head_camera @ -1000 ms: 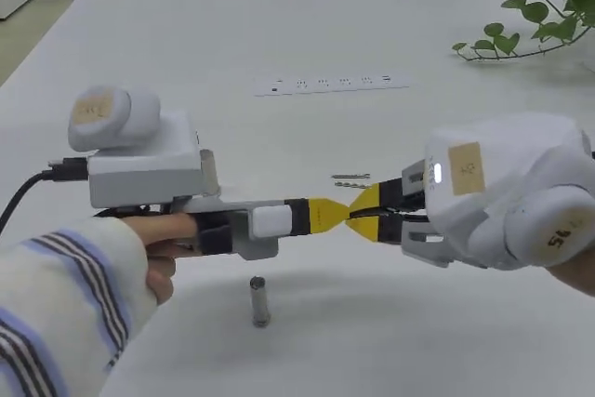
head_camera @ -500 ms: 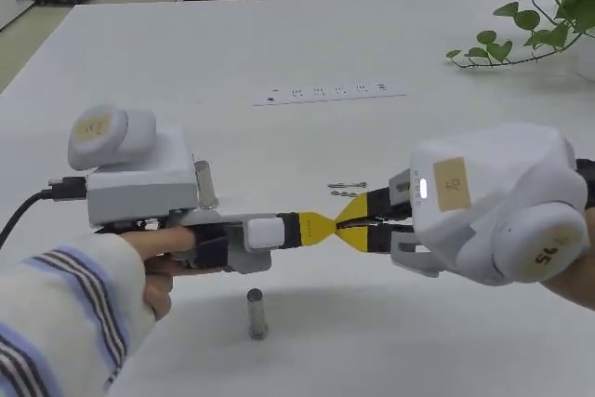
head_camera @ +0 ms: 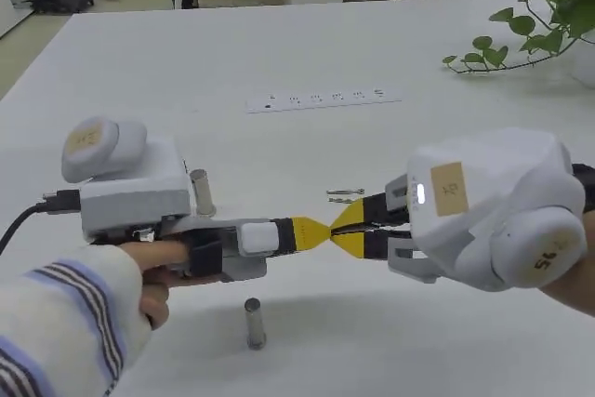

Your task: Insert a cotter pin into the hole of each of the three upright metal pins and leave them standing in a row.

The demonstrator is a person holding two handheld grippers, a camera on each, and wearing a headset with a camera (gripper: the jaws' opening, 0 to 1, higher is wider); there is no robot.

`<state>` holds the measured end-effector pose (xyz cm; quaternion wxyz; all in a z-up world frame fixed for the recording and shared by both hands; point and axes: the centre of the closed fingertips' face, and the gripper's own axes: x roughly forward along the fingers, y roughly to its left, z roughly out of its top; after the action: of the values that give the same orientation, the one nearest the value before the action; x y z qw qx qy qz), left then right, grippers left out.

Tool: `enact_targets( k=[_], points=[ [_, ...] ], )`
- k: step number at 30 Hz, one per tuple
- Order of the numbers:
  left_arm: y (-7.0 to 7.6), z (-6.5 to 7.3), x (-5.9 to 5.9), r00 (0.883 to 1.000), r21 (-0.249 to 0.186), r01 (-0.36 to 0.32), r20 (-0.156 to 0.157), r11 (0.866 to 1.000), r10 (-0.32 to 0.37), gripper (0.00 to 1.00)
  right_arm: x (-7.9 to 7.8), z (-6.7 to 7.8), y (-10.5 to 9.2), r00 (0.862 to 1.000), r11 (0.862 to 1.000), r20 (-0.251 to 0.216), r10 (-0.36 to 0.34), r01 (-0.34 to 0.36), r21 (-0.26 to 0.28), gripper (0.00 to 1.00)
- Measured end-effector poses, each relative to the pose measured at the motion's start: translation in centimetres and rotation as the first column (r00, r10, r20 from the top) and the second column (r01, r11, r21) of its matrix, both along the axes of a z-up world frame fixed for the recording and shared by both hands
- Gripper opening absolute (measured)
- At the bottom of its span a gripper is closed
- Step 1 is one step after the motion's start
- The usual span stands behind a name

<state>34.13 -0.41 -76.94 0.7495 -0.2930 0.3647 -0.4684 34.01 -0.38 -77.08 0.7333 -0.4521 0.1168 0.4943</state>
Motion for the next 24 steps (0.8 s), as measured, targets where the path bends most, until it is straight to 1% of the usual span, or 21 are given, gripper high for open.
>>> enact_targets(
  k=[2,3,4,5,7,9,10,11,12,15,17,19,21,22,24],
  points=[
    [0.0,0.0,-0.1,1.0,0.002,0.001,-0.003,1.0,-0.001,0.01,0.0,0.0,0.0,1.0,1.0,-0.002,0.001,-0.001,0.003,0.02],
    [0.1,0.0,-0.1,1.0,0.005,0.001,-0.01,1.0,-0.001,0.0,-0.1,0.0,0.1,1.0,1.0,-0.004,0.005,-0.005,0.002,0.02],
    [0.1,-0.2,-0.4,0.999,0.003,-0.001,-0.055,1.0,0.001,0.0,-0.2,-0.1,0.1,1.0,1.0,-0.006,0.007,-0.007,0.002,0.02],
    [0.2,-0.2,-0.3,0.998,0.0,-0.003,-0.059,1.0,0.003,0.0,-0.2,-0.1,0.1,1.0,1.0,-0.004,0.008,-0.008,0.001,0.02],
    [0.2,-0.3,-0.5,0.999,0.011,0.006,-0.047,1.0,-0.005,0.0,-0.4,-0.3,0.2,1.0,1.0,-0.011,0.009,-0.009,0.004,0.02],
    [0.2,-0.5,-0.6,0.999,0.022,0.009,-0.046,1.0,-0.008,0.0,-0.4,-0.4,0.2,1.0,1.0,-0.017,0.004,-0.003,0.007,0.02],
    [0.2,-0.5,-0.6,0.998,0.023,0.01,-0.055,1.0,-0.009,0.0,-0.6,-0.4,0.2,0.999,1.0,-0.035,-0.007,0.008,0.019,0.02],
    [0.2,-0.6,-0.9,0.997,0.019,0.017,-0.08,1.0,-0.016,0.0,-0.7,-0.5,0.2,0.999,1.0,-0.039,-0.001,0.002,0.021,0.03],
    [0.2,-0.7,-0.9,0.995,0.013,0.021,-0.093,1.0,-0.019,0.0,-0.8,-0.5,0.2,0.999,1.0,-0.042,0.005,-0.004,0.024,0.03],
    [0.1,-0.6,-1.2,0.997,0.018,0.032,-0.071,0.999,-0.031,0.0,-1.0,-0.4,0.2,0.999,0.999,-0.051,0.006,-0.005,0.034,0.03],
    [0.1,-0.5,-1.1,0.997,0.017,0.031,-0.068,0.999,-0.029,0.0,-1.0,-0.4,0.2,0.999,0.999,-0.054,0.003,-0.001,0.038,0.04],
    [0.0,-0.3,-1.1,0.998,0.007,0.029,-0.064,1.0,-0.029,0.0,-0.9,-0.4,0.1,0.998,0.999,-0.057,0.0,0.002,0.035,0.06],
    [0.0,0.0,-1.0,0.998,0.001,0.028,-0.048,1.0,-0.028,0.0,-1.0,-0.5,0.1,0.997,0.999,-0.078,-0.007,0.011,0.051,0.11],
    [0.1,0.1,-1.0,0.999,0.007,0.032,-0.036,0.999,-0.032,0.0,-1.0,-0.4,0.1,0.996,0.998,-0.084,-0.009,0.015,0.068,0.11],
    [0.3,0.2,-1.1,0.999,0.018,0.041,-0.021,0.999,-0.04,0.0,-1.4,-0.5,0.3,0.991,0.994,-0.134,-0.008,0.022,0.104,0.11]
  ],
)
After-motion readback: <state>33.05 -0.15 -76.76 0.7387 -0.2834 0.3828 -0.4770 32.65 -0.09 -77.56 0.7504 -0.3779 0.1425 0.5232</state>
